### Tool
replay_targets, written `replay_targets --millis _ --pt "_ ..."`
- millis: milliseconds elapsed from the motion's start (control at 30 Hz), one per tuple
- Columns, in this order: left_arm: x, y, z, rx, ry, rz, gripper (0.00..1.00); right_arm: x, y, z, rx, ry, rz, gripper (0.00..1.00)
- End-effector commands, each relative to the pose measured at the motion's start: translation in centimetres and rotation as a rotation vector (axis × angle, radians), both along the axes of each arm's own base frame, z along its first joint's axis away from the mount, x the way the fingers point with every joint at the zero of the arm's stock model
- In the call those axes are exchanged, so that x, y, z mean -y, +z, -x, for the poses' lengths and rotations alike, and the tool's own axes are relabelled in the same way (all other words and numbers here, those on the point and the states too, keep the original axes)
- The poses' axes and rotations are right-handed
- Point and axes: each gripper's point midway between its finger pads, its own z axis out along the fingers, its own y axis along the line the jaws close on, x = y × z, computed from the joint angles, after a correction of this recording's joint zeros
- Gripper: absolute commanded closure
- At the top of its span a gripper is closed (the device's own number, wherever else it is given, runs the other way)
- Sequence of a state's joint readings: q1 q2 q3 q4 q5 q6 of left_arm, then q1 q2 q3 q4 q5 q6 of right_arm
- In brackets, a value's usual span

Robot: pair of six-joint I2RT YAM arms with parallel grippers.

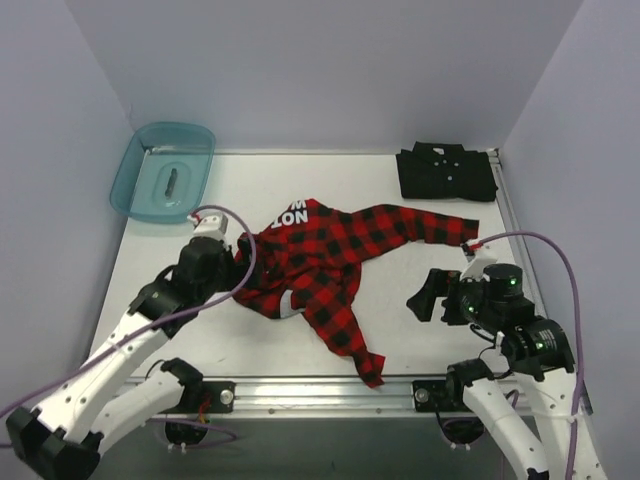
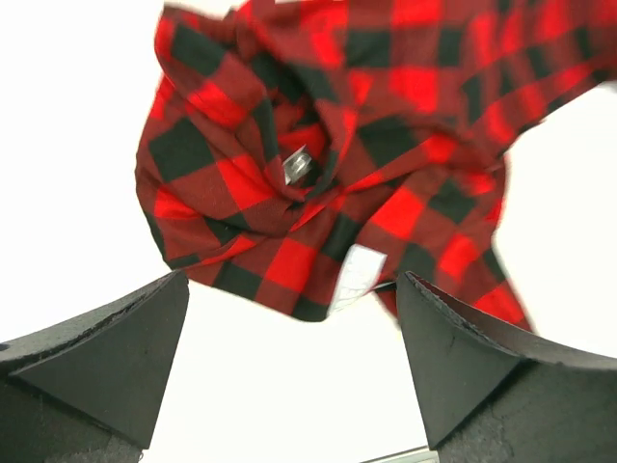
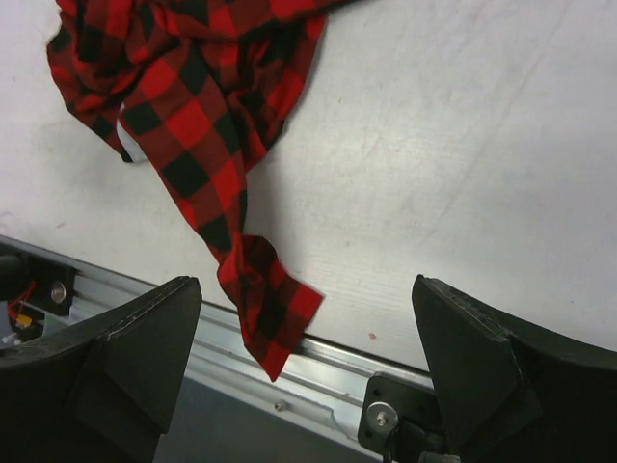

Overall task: Fold and stack the long sleeve shirts
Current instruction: Move the shirt to the center of the board

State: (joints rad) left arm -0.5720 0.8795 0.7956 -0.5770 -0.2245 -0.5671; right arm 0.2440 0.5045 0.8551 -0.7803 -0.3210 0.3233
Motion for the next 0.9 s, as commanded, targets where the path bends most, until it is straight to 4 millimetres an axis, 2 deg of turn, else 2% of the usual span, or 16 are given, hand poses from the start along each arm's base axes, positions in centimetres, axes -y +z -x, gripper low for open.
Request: replay_targets --millis 0,100,133,233,267,300,333,367,400,533,633,733,767,833,867 --pt "-1.2 1.6 0.9 0.04 0.058 0.053 0.03 -1.8 -2.0 -0.4 -0.124 0.067 -0.03 0.04" --pt "-1.2 -0.5 1.6 -0.017 0.08 0.077 0.02 -2.6 -3.9 -1.3 -0.184 0.082 0.0 0.08" --pt "-1.3 -1.8 1.9 -0.047 0.108 0.088 0.03 -2.9 -4.4 -1.8 -0.184 0.084 0.008 0.08" --pt "-2.1 -3.8 1.3 -0.07 0.185 0.083 0.04 -4.9 -6.0 -2.3 -0.198 0.143 0.06 0.09" --pt "-2.5 -4.2 1.1 -0.071 0.211 0.079 0.04 -5.5 -7.2 -2.2 -0.247 0.155 0.086 0.1" --pt "-2.4 -4.5 0.4 -0.064 0.226 0.086 0.04 -6.8 -7.7 -1.7 -0.254 0.211 0.105 0.1" --pt "-3.0 -4.8 -0.1 -0.061 0.255 0.088 0.05 -7.1 -8.3 -1.7 -0.259 0.215 0.136 0.1" --pt "-3.1 -5.2 -0.7 -0.053 0.266 0.096 0.05 -7.4 -9.8 -1.4 -0.303 0.23 0.177 0.1" --pt "-3.4 -5.9 -1.2 -0.063 0.275 0.086 0.06 -8.5 -10.4 -0.8 -0.306 0.279 0.195 0.1" --pt "-3.0 -7.2 -2.8 -0.092 0.247 0.135 0.06 -10.6 -13.8 0.3 -0.4 0.353 0.255 0.12" --pt "-2.8 -8.7 -3.5 -0.123 0.247 0.123 0.06 -12.5 -15.1 0.9 -0.442 0.408 0.234 0.16" --pt "-2.3 -9.8 -4.1 -0.15 0.237 0.134 0.07 -13.5 -16.3 1.4 -0.479 0.453 0.255 0.19" --pt "-1.8 -9.8 -4.5 -0.14 0.225 0.149 0.08 -13.7 -16.5 1.7 -0.497 0.47 0.253 0.24" --pt "-1.7 -10.8 -4.7 -0.164 0.228 0.147 0.09 -14.0 -17.1 2.1 -0.529 0.496 0.257 0.28" --pt "-1.6 -11.0 -4.9 -0.17 0.229 0.146 0.11 -14.1 -17.2 2.3 -0.535 0.508 0.256 0.42"
